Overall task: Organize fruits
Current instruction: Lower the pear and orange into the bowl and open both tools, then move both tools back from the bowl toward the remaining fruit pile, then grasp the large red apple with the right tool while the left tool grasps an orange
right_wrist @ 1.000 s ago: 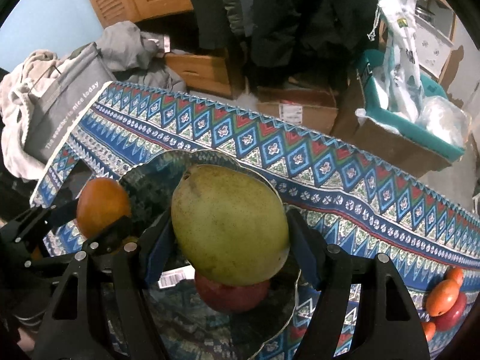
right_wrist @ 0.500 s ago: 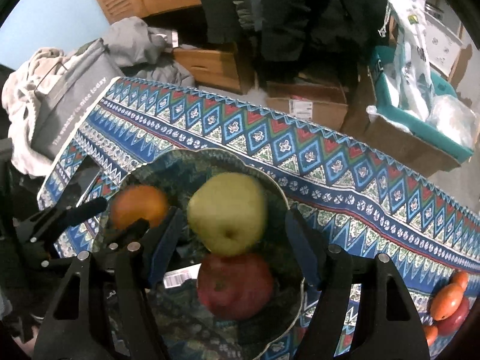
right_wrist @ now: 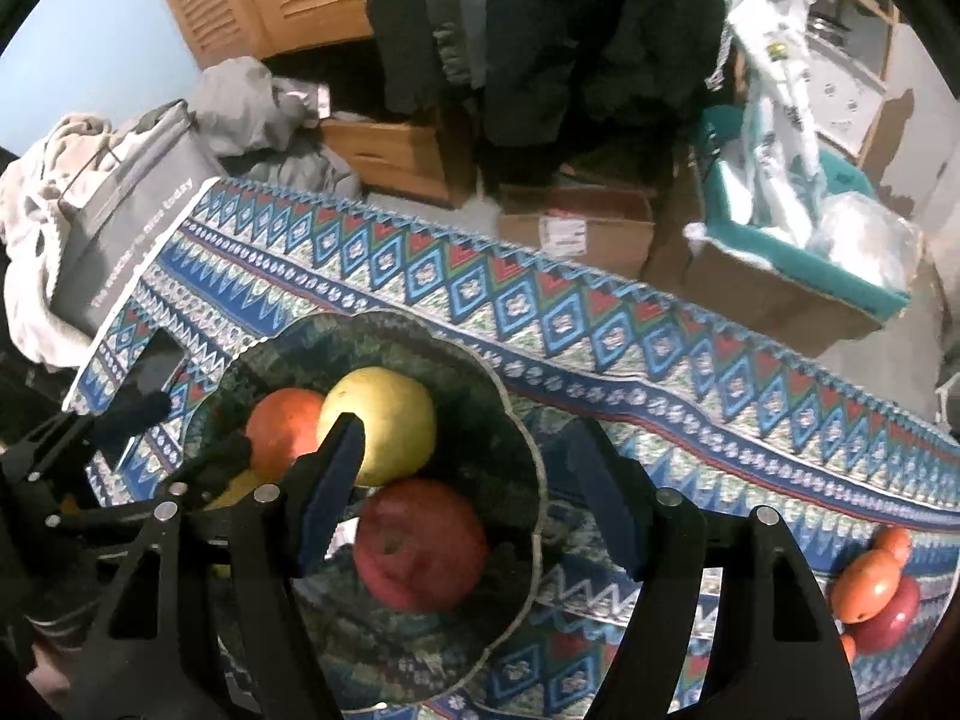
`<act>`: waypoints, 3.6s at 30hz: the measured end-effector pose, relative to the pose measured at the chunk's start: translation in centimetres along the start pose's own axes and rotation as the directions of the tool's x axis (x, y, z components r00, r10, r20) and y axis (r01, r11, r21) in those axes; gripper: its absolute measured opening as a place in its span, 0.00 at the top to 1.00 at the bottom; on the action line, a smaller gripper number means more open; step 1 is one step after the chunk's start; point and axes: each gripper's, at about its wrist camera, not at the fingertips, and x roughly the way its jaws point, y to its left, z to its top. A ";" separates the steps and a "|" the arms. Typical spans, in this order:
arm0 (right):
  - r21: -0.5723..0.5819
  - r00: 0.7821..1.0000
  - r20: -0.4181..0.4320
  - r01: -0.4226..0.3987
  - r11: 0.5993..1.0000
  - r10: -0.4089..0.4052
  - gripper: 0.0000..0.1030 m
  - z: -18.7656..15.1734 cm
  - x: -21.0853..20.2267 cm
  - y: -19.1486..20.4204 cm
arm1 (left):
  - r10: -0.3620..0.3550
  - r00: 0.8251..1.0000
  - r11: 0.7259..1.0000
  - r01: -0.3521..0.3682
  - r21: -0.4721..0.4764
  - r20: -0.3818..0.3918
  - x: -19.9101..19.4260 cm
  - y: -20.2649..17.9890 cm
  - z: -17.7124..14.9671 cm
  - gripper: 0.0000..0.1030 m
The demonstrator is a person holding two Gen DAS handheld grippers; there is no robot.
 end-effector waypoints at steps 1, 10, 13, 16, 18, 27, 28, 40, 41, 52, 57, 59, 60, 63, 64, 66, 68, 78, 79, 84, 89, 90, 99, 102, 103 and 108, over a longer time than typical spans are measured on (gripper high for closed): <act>-0.005 1.000 0.005 0.011 1.000 -0.011 0.29 0.0 -0.3 0.0 | 0.003 1.000 1.000 -0.003 0.004 0.005 -0.3 -0.1 0.0 0.31; -0.040 0.990 0.060 0.129 0.991 -0.126 0.27 -0.4 -3.5 -0.3 | -0.009 0.999 1.000 0.007 0.030 0.046 -3.3 -1.4 0.1 0.31; -0.033 0.985 0.080 0.155 0.987 -0.152 0.26 -0.9 -4.8 -0.9 | -0.023 0.998 0.999 0.020 0.044 0.066 -4.5 -2.4 0.0 0.30; -0.017 0.982 0.092 0.170 0.985 -0.167 0.26 -1.3 -5.9 -1.6 | -0.029 0.996 0.997 0.023 0.072 0.082 -5.5 -3.5 0.0 0.28; -0.005 0.979 0.099 0.182 0.983 -0.180 0.26 -1.6 -6.8 -2.2 | -0.030 0.995 0.996 0.022 0.088 0.091 -6.1 -4.2 0.0 0.24; 0.054 0.956 0.151 0.248 0.967 -0.253 0.20 -3.3 -11.4 -5.0 | -0.061 0.988 0.988 0.039 0.152 0.140 -8.9 -7.5 -0.2 0.20; 0.061 0.953 0.157 0.254 0.965 -0.261 0.20 -3.5 -12.0 -5.4 | -0.067 0.988 0.987 0.045 0.152 0.142 -9.1 -7.8 -0.3 0.20; 0.118 0.919 0.200 0.322 0.939 -0.340 0.17 -6.3 -16.9 -8.8 | -0.152 0.979 0.965 0.116 0.236 0.137 -11.1 -13.1 -0.8 0.20; 0.122 0.916 0.202 0.328 0.937 -0.347 0.16 -6.5 -17.1 -9.1 | -0.161 0.978 0.962 0.125 0.244 0.133 -11.2 -13.6 -0.9 0.18; 0.170 0.903 0.202 0.349 0.921 -0.380 0.16 -9.2 -19.7 -13.0 | -0.206 0.971 0.936 0.158 0.314 0.124 -12.3 -18.2 -1.4 0.16; 0.205 0.897 0.203 0.352 0.913 -0.392 0.16 -10.4 -20.8 -14.7 | -0.213 0.970 0.925 0.162 0.344 0.115 -12.4 -20.2 -1.8 0.16; 0.214 0.894 0.202 0.357 0.909 -0.399 0.16 -10.8 -21.2 -15.3 | -0.215 0.970 0.920 0.164 0.356 0.109 -12.4 -20.9 -2.0 0.16; 0.219 0.892 0.203 0.360 0.907 -0.403 0.16 -11.0 -21.4 -15.6 | -0.218 0.970 0.918 0.166 0.361 0.107 -12.4 -21.2 -2.0 0.16; 0.236 0.887 0.198 0.371 0.898 -0.418 0.16 -11.6 -21.9 -16.8 | -0.218 0.971 0.910 0.166 0.381 0.098 -12.2 -22.3 -2.3 0.16; 0.240 0.886 0.195 0.374 0.896 -0.422 0.16 -11.8 -22.0 -17.1 | -0.220 0.971 0.906 0.167 0.389 0.094 -12.1 -22.7 -2.5 0.16; 0.248 0.883 0.188 0.381 0.891 -0.430 0.16 -12.3 -22.2 -17.9 | -0.219 0.972 0.901 0.168 0.399 0.085 -11.9 -23.4 -2.7 0.16; 0.250 0.879 0.181 0.392 0.885 -0.441 0.16 -12.7 -22.4 -18.5 | -0.224 0.972 0.897 0.175 0.407 0.076 -11.7 -24.0 -2.8 0.16; 0.293 0.870 0.139 0.420 0.859 -0.473 0.16 -14.8 -22.7 -21.9 | -0.228 0.973 0.881 0.188 0.434 0.042 -10.4 -27.1 -3.0 0.16; 0.295 0.870 0.133 0.421 0.857 -0.474 0.16 -15.1 -22.6 -22.3 | -0.227 0.973 0.881 0.186 0.436 0.042 -10.3 -27.3 -3.0 0.16; 0.320 0.885 0.095 0.407 0.856 -0.456 0.16 -16.1 -21.4 -24.4 | -0.204 0.978 0.879 0.166 0.447 0.038 -9.1 -28.5 -2.9 0.16; 0.338 0.913 0.030 0.373 0.864 -0.406 0.16 -17.2 -18.7 -26.4 | -0.167 0.985 0.877 0.133 0.461 0.034 -7.2 -29.7 -2.9 0.16; 0.339 0.917 0.011 0.372 0.864 -0.399 0.16 -17.4 -18.0 -26.8 | -0.164 0.986 0.875 0.130 0.466 0.033 -6.9 -29.9 -2.9 0.16; 0.290 0.930 -0.114 0.369 0.883 -0.350 0.16 -18.0 -11.7 -28.1 | -0.137 0.991 0.868 0.114 0.483 0.011 -3.5 -31.5 -3.4 0.16; 0.282 0.931 -0.141 0.364 0.888 -0.337 0.16 -17.9 -10.1 -28.5 | -0.122 0.993 0.865 0.100 0.492 0.012 -2.5 -31.9 -3.6 0.16; 0.282 0.932 -0.146 0.362 0.889 -0.333 0.16 -17.8 -9.7 -28.7 | -0.116 0.993 0.864 0.093 0.496 0.015 -2.2 -32.1 -3.7 0.16; 0.298 0.941 -0.162 0.335 0.894 -0.298 0.16 -17.7 -8.0 -29.4 | -0.108 0.994 0.861 0.093 0.500 0.000 -0.9 -32.5 -3.9 0.16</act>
